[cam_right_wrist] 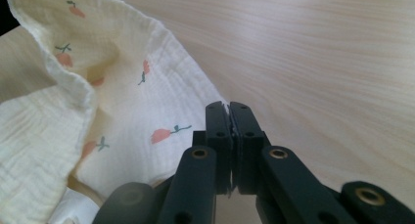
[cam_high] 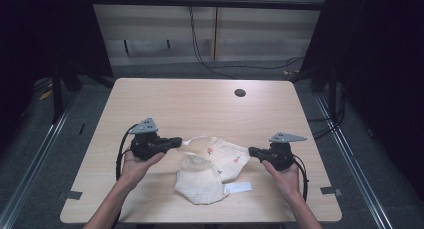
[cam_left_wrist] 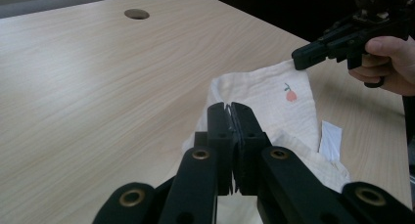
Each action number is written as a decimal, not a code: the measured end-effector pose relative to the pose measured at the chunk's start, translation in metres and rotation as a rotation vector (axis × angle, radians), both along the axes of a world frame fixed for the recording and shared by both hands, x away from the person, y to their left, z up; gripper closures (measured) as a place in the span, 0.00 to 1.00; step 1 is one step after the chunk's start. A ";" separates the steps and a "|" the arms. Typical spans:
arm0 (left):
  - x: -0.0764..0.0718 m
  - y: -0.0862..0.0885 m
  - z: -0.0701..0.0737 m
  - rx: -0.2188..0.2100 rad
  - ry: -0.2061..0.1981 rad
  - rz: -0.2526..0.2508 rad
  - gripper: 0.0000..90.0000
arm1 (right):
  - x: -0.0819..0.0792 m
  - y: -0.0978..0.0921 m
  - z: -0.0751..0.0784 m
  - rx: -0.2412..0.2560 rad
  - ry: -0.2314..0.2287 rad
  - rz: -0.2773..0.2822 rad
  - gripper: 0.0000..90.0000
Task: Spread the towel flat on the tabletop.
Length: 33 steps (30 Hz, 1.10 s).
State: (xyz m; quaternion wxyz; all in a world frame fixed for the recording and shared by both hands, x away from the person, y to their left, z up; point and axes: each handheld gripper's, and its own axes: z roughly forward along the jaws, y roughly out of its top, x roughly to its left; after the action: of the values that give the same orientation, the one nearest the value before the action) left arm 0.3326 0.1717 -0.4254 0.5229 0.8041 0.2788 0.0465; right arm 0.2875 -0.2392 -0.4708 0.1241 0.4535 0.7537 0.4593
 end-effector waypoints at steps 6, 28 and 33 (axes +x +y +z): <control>0.002 0.009 -0.002 0.005 0.003 0.025 0.98 | -0.002 -0.010 0.008 0.012 -0.036 -0.033 0.99; -0.003 0.033 0.010 -0.128 -0.008 0.051 0.98 | -0.002 -0.028 0.054 0.094 -0.114 0.007 0.99; 0.000 0.041 0.015 -0.145 -0.014 0.064 0.98 | 0.003 -0.027 0.068 0.110 -0.127 0.029 0.99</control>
State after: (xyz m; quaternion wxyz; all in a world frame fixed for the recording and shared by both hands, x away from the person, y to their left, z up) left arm 0.3322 0.2132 -0.4105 0.5799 0.7545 0.3033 0.0488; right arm 0.2903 -0.2663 -0.4030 0.1400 0.4187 0.7244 0.5295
